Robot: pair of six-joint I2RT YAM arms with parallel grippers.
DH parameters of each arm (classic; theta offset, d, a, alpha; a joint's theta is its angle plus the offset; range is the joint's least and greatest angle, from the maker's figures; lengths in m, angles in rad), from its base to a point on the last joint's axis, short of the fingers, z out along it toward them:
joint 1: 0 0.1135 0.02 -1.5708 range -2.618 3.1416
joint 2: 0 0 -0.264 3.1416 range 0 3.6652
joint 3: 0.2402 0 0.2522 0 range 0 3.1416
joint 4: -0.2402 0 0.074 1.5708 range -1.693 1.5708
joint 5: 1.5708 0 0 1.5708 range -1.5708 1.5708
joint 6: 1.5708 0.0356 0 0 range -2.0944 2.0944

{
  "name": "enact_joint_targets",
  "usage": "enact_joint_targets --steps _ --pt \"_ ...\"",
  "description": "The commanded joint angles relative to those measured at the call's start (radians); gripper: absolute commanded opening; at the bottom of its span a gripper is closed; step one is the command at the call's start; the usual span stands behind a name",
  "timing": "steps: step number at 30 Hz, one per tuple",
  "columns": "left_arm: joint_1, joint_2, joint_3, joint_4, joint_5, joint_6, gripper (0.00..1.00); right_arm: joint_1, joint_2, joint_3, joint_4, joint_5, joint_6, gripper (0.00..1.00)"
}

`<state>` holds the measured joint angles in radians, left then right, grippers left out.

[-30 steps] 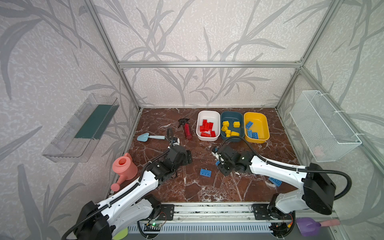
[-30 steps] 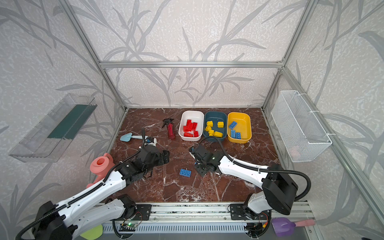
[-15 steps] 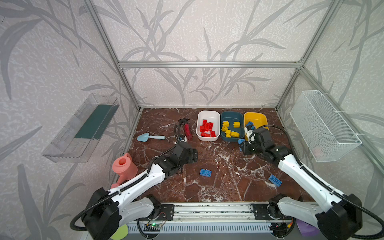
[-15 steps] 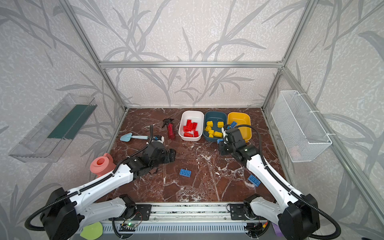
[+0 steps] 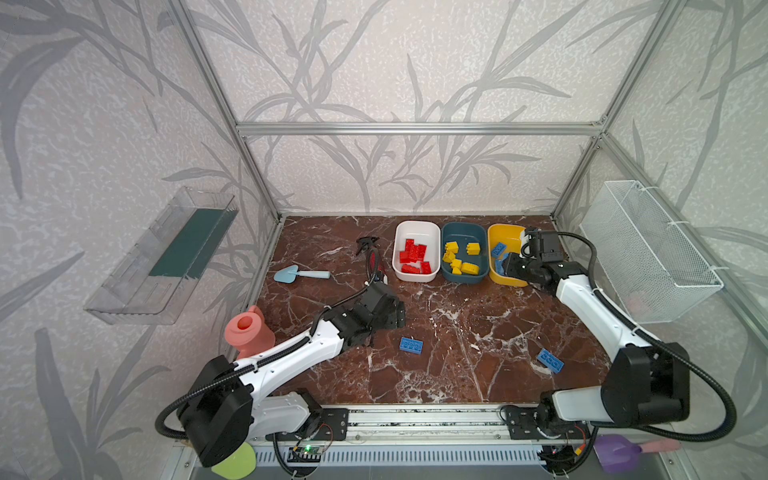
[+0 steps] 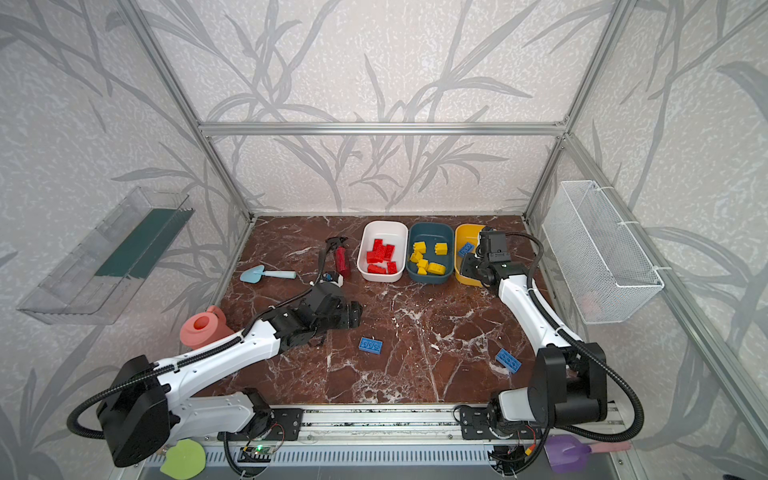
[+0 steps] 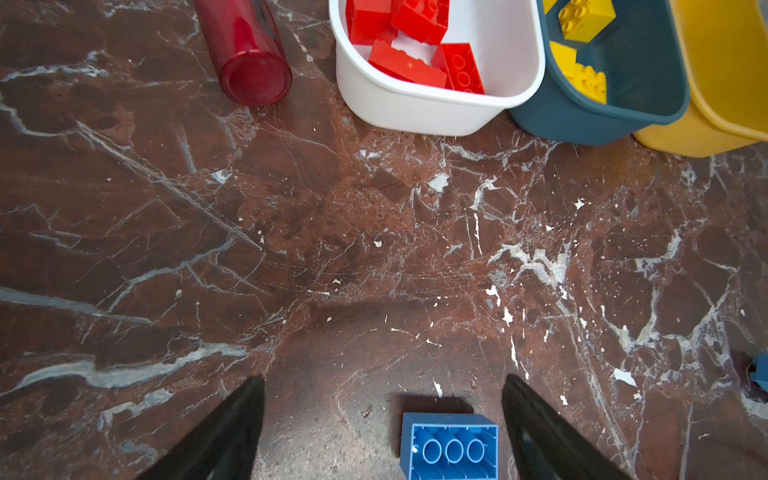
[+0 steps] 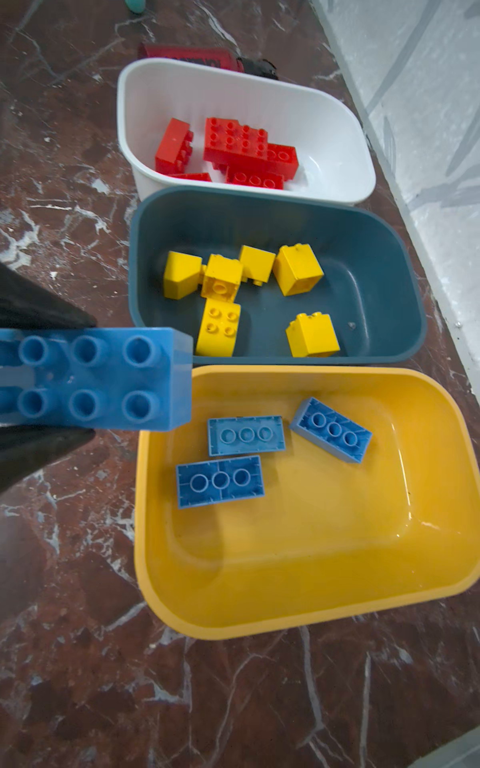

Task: Sort the legos into containers by color
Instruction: 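Carry blue brick with right gripper over yellow bin while left gripper reaches toward blue brick, then open right gripper over yellow bin while left gripper lowers onto blue brick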

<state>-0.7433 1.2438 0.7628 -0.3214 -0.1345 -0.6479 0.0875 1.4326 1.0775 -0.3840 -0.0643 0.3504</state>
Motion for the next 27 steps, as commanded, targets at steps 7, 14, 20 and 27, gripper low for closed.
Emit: enact_joint_targets --steps 7,14,20,27 --pt "-0.031 0.021 -0.006 -0.083 -0.018 0.002 0.89 -0.053 0.187 0.132 0.080 0.003 -0.012 0.26" --pt "-0.061 0.032 -0.005 -0.116 -0.037 0.004 0.88 -0.066 0.317 0.202 0.094 -0.021 -0.021 0.31" --pt "-0.112 0.075 0.005 -0.132 -0.082 0.013 0.88 -0.085 0.358 0.229 0.089 -0.054 -0.025 0.34" --pt "-0.149 0.092 0.026 -0.140 -0.076 0.027 0.88 -0.094 0.342 0.224 0.088 -0.082 -0.037 0.61"
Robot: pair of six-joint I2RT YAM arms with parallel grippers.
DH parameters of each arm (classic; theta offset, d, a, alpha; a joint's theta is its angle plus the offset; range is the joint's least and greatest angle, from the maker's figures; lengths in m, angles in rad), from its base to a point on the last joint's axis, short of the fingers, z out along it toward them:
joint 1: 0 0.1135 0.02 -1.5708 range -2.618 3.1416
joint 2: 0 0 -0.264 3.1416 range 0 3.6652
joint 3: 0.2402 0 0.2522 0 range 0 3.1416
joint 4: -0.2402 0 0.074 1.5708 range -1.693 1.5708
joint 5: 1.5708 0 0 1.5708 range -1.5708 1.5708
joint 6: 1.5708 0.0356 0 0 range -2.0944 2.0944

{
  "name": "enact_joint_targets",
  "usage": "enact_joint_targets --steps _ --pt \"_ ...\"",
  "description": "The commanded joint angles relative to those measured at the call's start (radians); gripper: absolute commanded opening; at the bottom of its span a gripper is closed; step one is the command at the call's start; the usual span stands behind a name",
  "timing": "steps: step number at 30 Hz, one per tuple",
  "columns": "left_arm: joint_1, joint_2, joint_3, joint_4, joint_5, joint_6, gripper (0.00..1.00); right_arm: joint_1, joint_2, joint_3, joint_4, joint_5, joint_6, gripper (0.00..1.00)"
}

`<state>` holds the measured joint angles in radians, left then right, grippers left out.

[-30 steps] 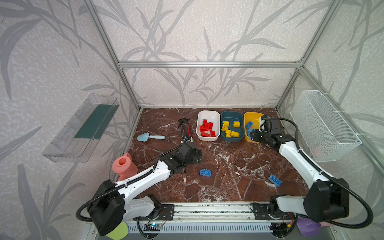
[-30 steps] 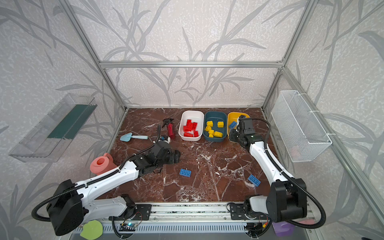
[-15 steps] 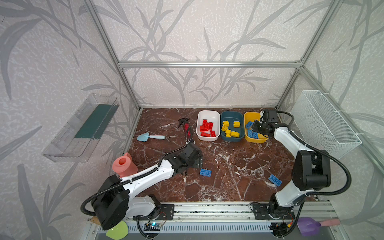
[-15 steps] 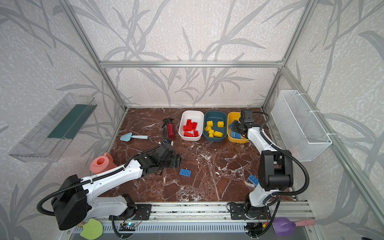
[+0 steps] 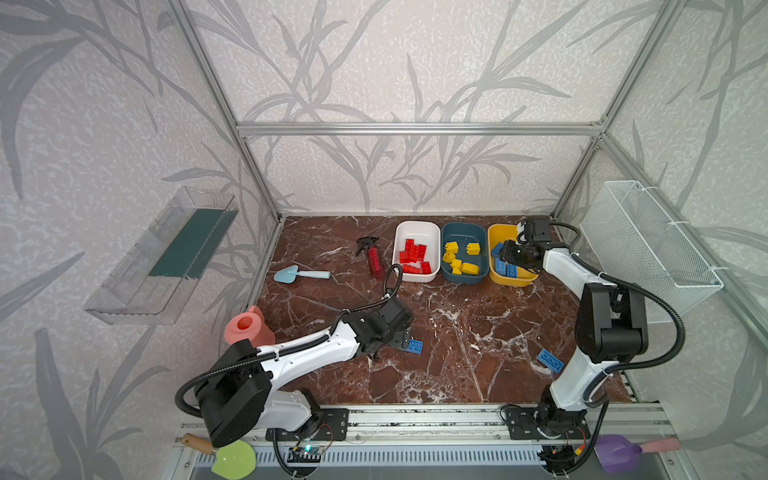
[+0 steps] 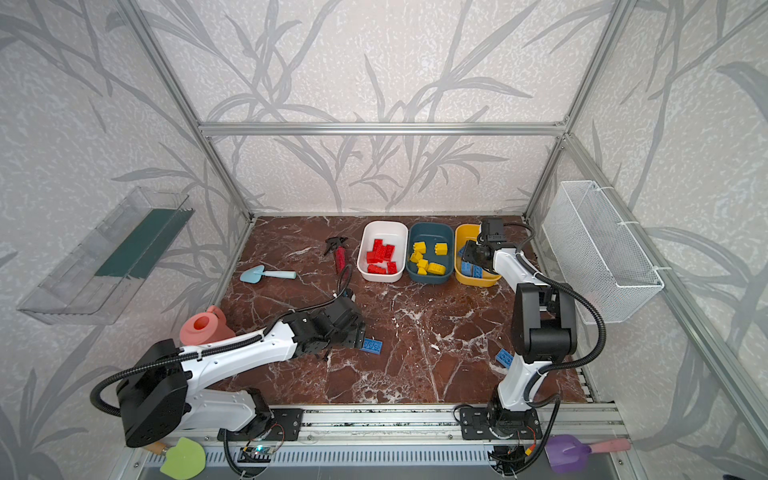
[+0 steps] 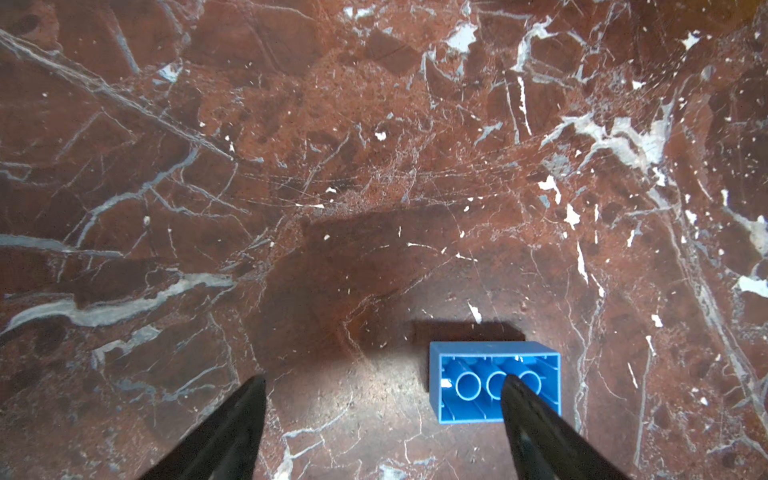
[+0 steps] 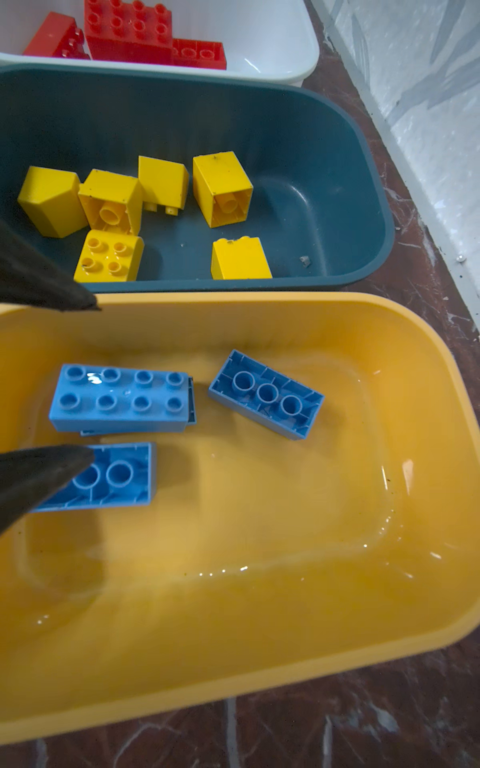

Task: Sort the legos into containers by color
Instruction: 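Open right gripper over yellow bin while left gripper lowers onto blue brick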

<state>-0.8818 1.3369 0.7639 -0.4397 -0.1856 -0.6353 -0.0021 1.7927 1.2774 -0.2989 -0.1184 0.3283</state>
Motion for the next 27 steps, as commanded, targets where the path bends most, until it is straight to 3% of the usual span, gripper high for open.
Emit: enact_joint_targets --steps 1,8,10,14,27 --pt "-0.012 0.001 0.028 -0.021 -0.018 0.017 0.88 -0.004 -0.025 0.023 0.003 -0.037 -0.019 0.65" --pt "-0.036 0.051 0.048 -0.017 0.038 0.012 0.88 0.002 -0.080 -0.001 -0.004 -0.108 -0.015 0.77" --pt "-0.049 0.067 0.061 -0.018 0.044 0.008 0.88 0.014 -0.137 -0.032 0.019 -0.123 -0.007 0.86" --pt "-0.088 0.116 0.092 -0.020 0.046 0.005 0.88 0.066 -0.215 -0.090 0.041 -0.096 -0.013 0.93" --pt "-0.111 0.211 0.114 -0.012 0.121 0.013 0.85 0.158 -0.365 -0.160 0.038 -0.073 -0.029 0.95"
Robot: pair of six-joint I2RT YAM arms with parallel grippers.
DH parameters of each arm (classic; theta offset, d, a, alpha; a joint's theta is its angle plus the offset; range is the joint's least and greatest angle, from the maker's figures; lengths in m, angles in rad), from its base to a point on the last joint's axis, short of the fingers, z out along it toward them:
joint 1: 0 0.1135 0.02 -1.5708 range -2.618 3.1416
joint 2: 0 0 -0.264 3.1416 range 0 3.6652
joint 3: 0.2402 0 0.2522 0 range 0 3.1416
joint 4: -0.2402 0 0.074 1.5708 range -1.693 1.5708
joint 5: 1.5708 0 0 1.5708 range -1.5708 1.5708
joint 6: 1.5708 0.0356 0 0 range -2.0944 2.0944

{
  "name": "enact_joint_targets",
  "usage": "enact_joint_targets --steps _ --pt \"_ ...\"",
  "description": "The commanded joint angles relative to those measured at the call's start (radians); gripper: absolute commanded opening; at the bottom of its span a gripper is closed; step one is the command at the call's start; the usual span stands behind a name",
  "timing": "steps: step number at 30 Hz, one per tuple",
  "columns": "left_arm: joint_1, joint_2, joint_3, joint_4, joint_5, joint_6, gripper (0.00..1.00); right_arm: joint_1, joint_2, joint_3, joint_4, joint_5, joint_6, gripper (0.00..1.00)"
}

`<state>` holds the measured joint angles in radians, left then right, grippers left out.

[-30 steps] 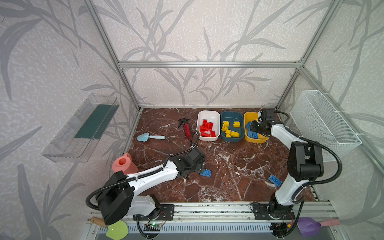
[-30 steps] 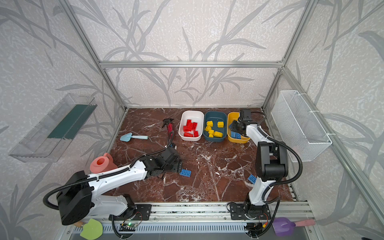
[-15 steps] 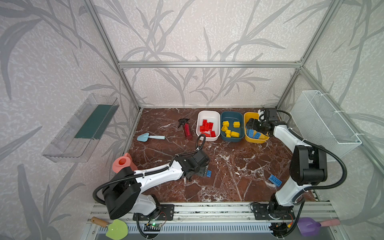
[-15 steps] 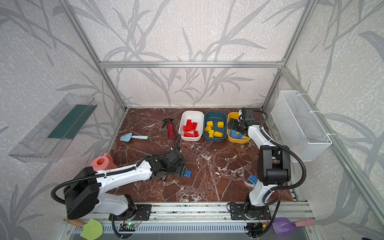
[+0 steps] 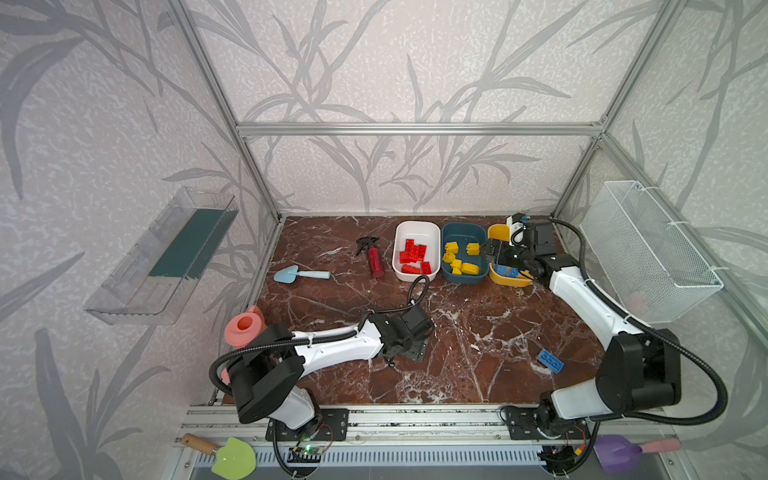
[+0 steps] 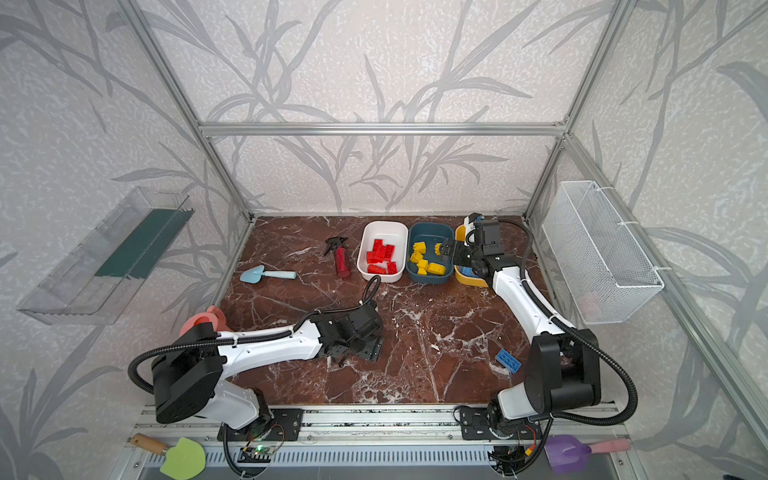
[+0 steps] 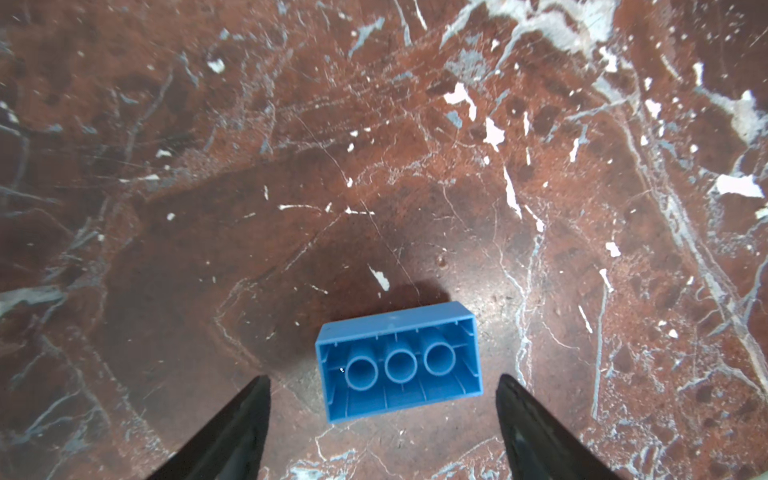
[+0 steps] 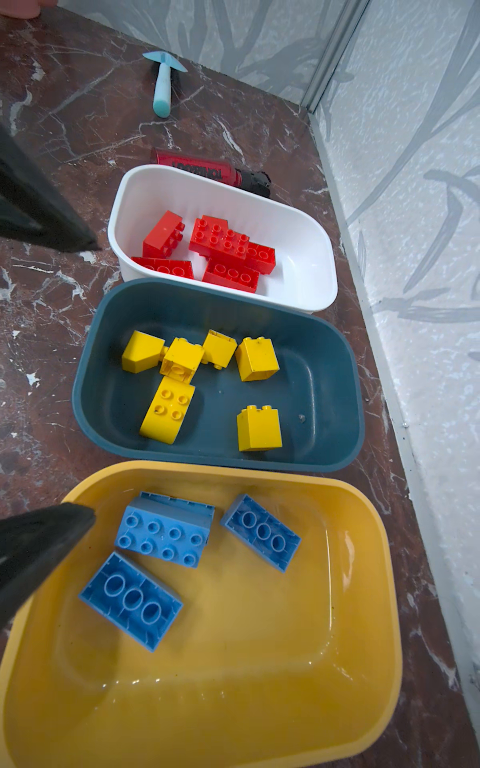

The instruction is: Sort the legos into containers by color

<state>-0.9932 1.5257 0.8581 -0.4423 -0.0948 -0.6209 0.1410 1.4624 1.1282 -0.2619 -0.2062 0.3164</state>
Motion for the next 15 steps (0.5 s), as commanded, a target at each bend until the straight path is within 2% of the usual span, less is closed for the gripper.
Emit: enact_joint_targets --steps 1,10,15 --pt "0.000 0.030 0.021 -0.009 0.032 -0.005 0.85 0.020 -0.038 -0.012 0.002 0.019 -0.019 0.95" --pt "-0.004 0.079 0.043 -0.010 0.033 -0.023 0.85 0.065 -0.048 -0.017 -0.003 0.046 -0.031 0.96" --pt "-0.006 0.114 0.068 -0.018 0.034 -0.023 0.79 0.077 -0.056 -0.021 -0.008 0.047 -0.031 0.95"
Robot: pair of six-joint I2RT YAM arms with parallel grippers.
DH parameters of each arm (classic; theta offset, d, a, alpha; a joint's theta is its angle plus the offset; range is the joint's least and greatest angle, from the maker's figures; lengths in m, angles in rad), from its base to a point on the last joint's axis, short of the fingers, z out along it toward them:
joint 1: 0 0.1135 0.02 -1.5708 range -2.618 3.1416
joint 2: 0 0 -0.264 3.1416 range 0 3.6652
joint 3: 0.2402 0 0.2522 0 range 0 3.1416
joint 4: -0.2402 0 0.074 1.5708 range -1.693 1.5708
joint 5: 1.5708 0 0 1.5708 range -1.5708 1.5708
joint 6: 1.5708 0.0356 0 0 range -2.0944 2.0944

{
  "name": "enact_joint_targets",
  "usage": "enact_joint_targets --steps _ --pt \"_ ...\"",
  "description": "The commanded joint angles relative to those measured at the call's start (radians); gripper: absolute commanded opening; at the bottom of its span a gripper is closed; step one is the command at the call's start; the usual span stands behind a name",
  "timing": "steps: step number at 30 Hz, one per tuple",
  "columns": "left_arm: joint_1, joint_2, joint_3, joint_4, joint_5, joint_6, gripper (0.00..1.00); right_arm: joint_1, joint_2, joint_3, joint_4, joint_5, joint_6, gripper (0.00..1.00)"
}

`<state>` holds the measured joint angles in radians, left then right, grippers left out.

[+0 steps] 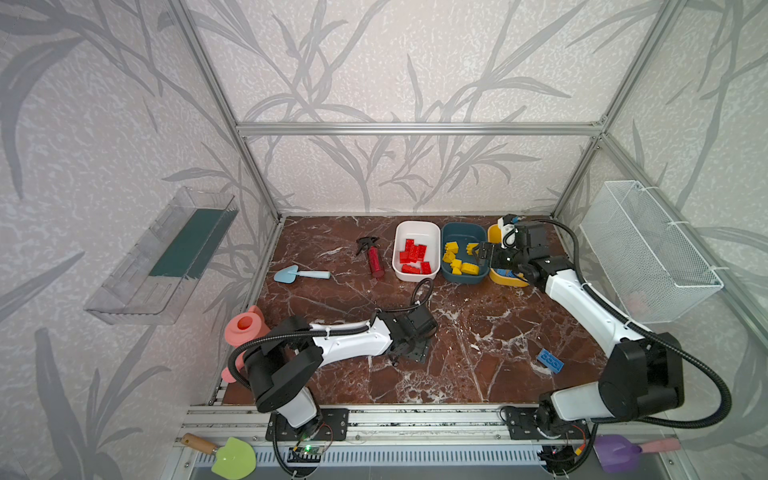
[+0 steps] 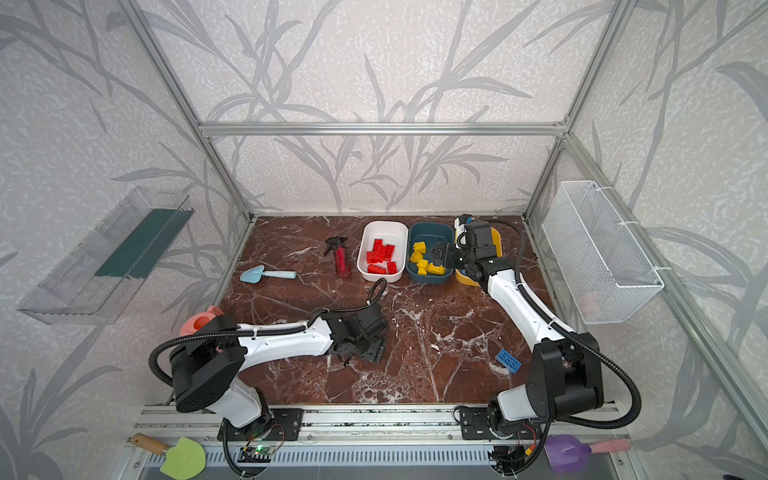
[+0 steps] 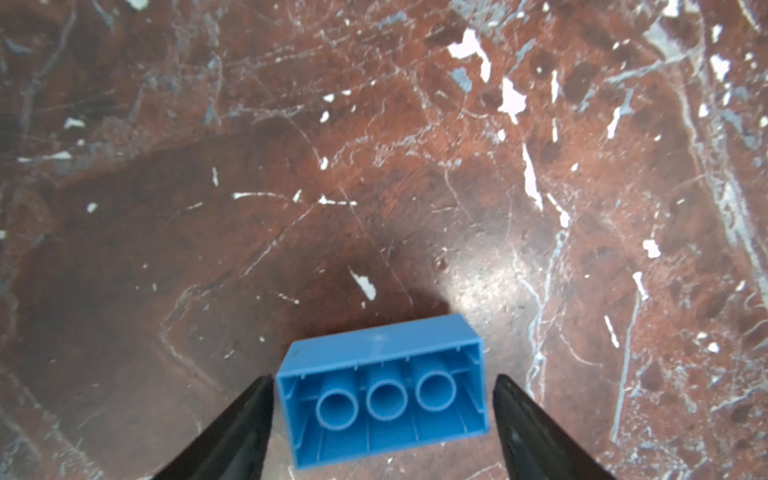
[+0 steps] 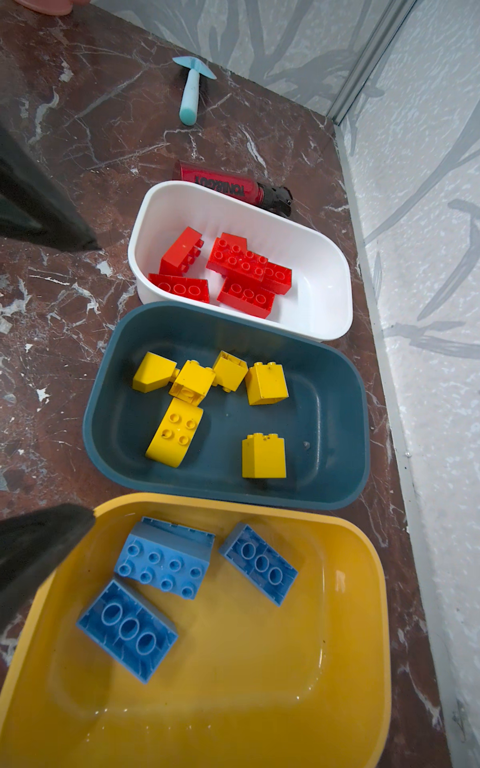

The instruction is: Sort the legos into containers by color

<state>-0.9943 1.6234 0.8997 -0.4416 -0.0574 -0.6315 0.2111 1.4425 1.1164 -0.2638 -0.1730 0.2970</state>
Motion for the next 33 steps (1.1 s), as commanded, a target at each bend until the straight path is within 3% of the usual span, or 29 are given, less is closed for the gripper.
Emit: enact_joint_targets --steps 1,5,9,22,33 --pt "-0.005 0.019 0.029 -0.022 -0.004 -0.013 0.76 0.007 -0.041 -0.011 -0.005 0.013 -0.012 0.95" --pt "-0.005 0.017 0.031 -0.023 -0.011 -0.017 0.59 0.017 -0.066 -0.022 -0.005 0.013 -0.005 0.95" --pt "-0.006 0.015 0.034 -0.025 -0.026 -0.019 0.52 0.030 -0.092 -0.039 0.010 0.003 0.007 0.95" --pt "0.032 0.028 0.206 -0.006 -0.018 0.059 0.51 0.036 -0.263 -0.161 0.078 -0.050 0.080 0.95" --pt "0.095 0.198 0.495 0.051 0.086 0.100 0.50 0.037 -0.505 -0.247 0.048 -0.024 0.159 0.95"
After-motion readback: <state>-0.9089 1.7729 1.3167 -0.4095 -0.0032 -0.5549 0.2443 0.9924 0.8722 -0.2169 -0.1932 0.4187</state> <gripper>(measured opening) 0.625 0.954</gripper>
